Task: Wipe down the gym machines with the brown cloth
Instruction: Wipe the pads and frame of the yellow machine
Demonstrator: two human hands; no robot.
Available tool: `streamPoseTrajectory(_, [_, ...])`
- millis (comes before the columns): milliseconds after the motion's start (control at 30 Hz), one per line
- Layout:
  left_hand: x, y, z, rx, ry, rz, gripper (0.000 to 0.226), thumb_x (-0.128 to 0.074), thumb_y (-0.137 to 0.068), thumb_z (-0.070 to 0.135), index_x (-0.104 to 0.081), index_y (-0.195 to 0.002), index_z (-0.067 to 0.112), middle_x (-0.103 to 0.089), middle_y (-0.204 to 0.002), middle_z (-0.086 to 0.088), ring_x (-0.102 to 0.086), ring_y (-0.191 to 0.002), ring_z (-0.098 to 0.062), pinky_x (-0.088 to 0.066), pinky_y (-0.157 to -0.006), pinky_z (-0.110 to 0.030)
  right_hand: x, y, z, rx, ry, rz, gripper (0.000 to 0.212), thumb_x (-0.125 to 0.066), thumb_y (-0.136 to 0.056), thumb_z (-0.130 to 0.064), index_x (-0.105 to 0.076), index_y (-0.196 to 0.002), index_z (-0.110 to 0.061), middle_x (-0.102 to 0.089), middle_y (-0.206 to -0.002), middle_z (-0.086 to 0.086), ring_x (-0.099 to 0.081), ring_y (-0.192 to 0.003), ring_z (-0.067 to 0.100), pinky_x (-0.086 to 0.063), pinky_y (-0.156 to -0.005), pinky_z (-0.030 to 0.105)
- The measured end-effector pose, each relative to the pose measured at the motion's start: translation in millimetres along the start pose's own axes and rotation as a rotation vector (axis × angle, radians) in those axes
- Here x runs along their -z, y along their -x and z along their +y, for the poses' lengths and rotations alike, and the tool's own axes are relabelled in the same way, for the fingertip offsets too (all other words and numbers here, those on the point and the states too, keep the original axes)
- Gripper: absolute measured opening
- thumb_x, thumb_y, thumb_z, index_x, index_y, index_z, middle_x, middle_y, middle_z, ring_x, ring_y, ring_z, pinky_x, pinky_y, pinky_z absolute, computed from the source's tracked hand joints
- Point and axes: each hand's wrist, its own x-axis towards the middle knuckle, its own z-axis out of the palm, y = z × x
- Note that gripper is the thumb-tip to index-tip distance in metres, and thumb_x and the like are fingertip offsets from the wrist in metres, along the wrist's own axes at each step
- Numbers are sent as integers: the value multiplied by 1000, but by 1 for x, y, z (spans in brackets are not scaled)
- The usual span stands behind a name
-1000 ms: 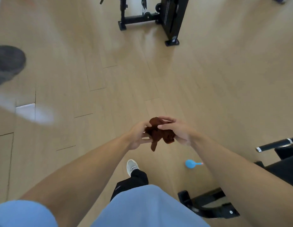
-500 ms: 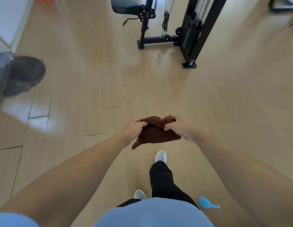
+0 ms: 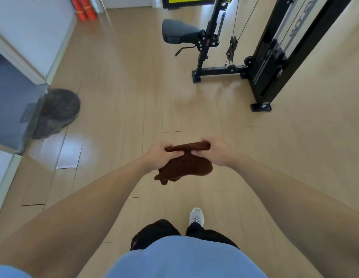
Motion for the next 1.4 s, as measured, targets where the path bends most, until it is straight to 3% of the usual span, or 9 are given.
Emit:
streamPoseTrajectory(100, [34, -49, 7, -37, -118, 16, 14, -78, -83, 13, -72, -96, 16, -70, -79, 4, -65, -72, -14, -52, -64, -24, 38, -54, -27, 21, 15, -62, 21, -76, -91, -36, -62, -78, -29, -65, -75, -10, -59, -69, 3, -40, -51, 8])
streamPoseTrajectory(267, [81, -145, 4, -45, -213, 30, 15, -75, -85, 15, -69, -93, 27, -71, -91, 8, -67, -89, -16, -52, -74, -27, 73, -157, -63, 88, 160, -114, 16, -67, -95, -45, -72, -97, -30, -73, -90, -6, -67, -88, 16, -58, -83, 39])
streamPoseTrajectory(467, [155, -260, 7, -38, -212, 14, 59, -86, -76, 36, -59, -128, 27, -61, -123, 10, -51, -116, -8, -42, -99, -29, 95, -293, -124, 132, 303, -179, 23, -69, -93, -45, -72, -101, -24, -71, -93, -4, -65, -89, 18, -57, -83, 38])
streamPoseTrajectory(633, [233, -365, 54, -73, -147, -133, 56, -84, -77, 25, -61, -128, 26, -61, -132, 7, -50, -129, -15, -38, -113, -42, 124, -409, -184, 113, 550, -234, 26, -68, -91, -52, -72, -100, -27, -71, -89, -5, -65, -84, 19, -59, -80, 40])
streamPoseTrajectory(733, [274, -417, 86, -80, -71, -162, 30, -79, -83, 23, -68, -111, 25, -71, -112, 4, -67, -104, -19, -56, -89, -38, 154, -455, -208, 118, 480, -170, 25, -69, -91, -51, -74, -96, -27, -71, -86, -6, -64, -81, 16, -55, -77, 36])
streamPoseTrajectory(833, [308, -472, 107, -99, -24, -210, 11, -75, -88, 19, -69, -91, 28, -72, -77, 14, -66, -72, -7, -50, -61, -17, 194, -507, -219, 108, 341, -32, 25, -70, -91, -50, -76, -100, -28, -72, -89, -8, -64, -83, 11, -53, -75, 32])
streamPoseTrajectory(1067, [400, -619, 153, 38, 98, -176, 25, -76, -88, 33, -75, -111, 22, -78, -95, -6, -70, -82, -22, -52, -65, -27, 287, -666, -238, 192, 205, 207, 17, -79, -84, -44, -71, -86, -29, -68, -81, -14, -63, -80, 3, -50, -72, 31])
streamPoseTrajectory(1267, [493, -734, 231, 120, 392, 223, 28, -51, -99, 35, -69, -102, 14, -74, -102, -17, -71, -86, -38, -60, -71, -49, 345, -794, -303, 260, 109, 124, 22, -81, -85, -36, -71, -103, -27, -72, -93, -7, -66, -86, 6, -52, -69, 23])
streamPoseTrajectory(1400, [541, -791, 273, -2, 320, 501, 34, -46, -97, 36, -72, -100, 14, -71, -103, -11, -64, -94, -29, -48, -76, -37, 367, -858, -348, 336, 5, 127, 23, -81, -85, -33, -68, -104, -30, -72, -92, -13, -66, -84, -1, -49, -64, 8])
